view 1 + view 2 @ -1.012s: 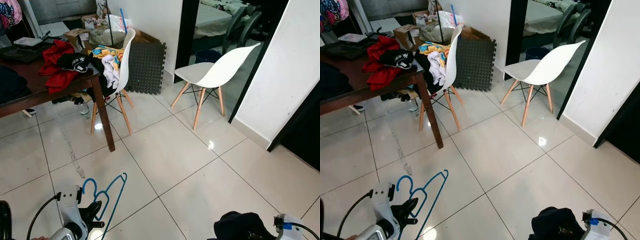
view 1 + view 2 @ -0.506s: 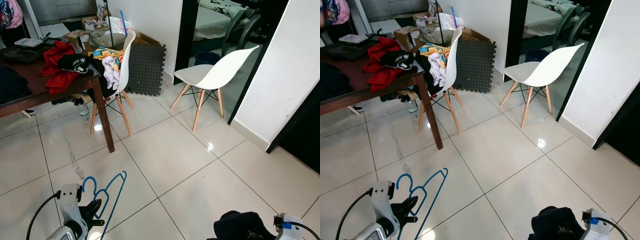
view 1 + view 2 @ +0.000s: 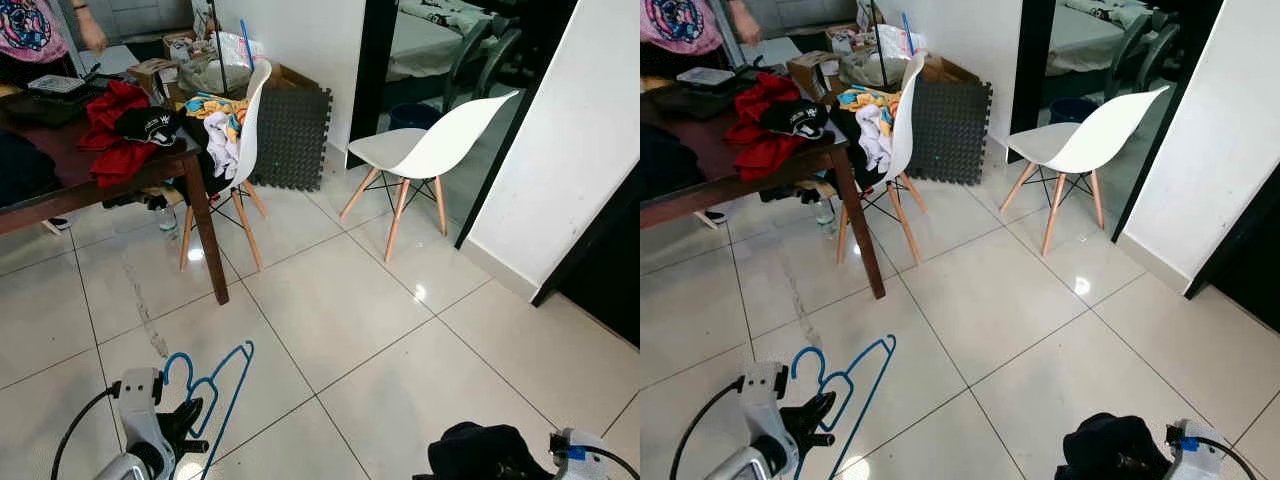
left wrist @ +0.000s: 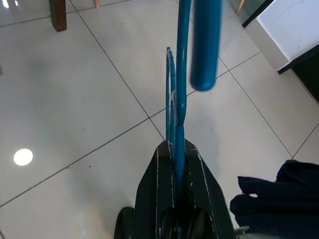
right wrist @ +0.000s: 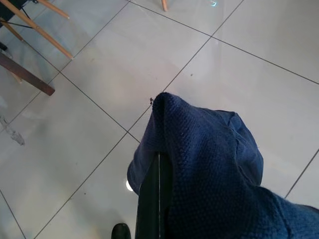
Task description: Hang hanger
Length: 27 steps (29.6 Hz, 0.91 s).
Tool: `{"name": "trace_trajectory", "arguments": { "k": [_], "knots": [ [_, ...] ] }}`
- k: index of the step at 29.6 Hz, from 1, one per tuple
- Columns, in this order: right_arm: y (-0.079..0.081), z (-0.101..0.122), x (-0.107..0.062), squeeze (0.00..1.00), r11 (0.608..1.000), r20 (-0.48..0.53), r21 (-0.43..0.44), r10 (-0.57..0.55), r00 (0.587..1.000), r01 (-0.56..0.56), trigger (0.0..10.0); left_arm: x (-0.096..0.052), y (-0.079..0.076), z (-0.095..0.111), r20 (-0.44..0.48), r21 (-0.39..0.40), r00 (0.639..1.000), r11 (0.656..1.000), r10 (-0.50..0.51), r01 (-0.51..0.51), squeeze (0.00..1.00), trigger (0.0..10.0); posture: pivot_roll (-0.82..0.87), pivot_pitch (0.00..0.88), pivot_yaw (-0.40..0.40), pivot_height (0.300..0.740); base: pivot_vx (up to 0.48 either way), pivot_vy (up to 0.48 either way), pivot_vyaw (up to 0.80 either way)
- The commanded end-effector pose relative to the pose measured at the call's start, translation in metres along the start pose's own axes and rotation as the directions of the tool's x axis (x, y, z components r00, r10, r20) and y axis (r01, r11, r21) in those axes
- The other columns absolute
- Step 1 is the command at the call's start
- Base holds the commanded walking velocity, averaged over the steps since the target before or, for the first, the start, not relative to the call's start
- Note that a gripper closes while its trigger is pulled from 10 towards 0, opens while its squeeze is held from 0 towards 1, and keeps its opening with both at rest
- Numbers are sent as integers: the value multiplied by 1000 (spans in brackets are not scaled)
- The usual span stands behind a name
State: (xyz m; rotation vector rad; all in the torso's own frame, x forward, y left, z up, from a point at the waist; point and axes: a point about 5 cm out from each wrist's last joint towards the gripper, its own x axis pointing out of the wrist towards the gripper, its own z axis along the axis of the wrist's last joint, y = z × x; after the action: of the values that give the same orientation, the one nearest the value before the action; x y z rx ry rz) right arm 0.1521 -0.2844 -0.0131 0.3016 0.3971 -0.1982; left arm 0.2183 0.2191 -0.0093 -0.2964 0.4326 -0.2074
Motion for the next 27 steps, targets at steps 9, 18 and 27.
{"name": "trace_trajectory", "arguments": {
  "k": [9,18,27],
  "knots": [
    [-2,2,-4,0,1000,9,9,-4,1000,4,10000,-4,-1,-3,-17,-11,1000,1000,-4,4,0,10000,10,160,-36,740,0,0,0],
    [-1,2,-4,0,1000,9,10,-5,1000,5,10000,-4,-1,-3,-23,-10,1000,1000,-3,2,0,10000,11,155,-35,740,0,0,0],
    [0,2,-6,0,1000,14,11,4,1000,-4,10000,-5,-2,-4,-33,5,999,1000,-12,12,0,10000,13,147,-36,740,0,0,0]
  ]
}}
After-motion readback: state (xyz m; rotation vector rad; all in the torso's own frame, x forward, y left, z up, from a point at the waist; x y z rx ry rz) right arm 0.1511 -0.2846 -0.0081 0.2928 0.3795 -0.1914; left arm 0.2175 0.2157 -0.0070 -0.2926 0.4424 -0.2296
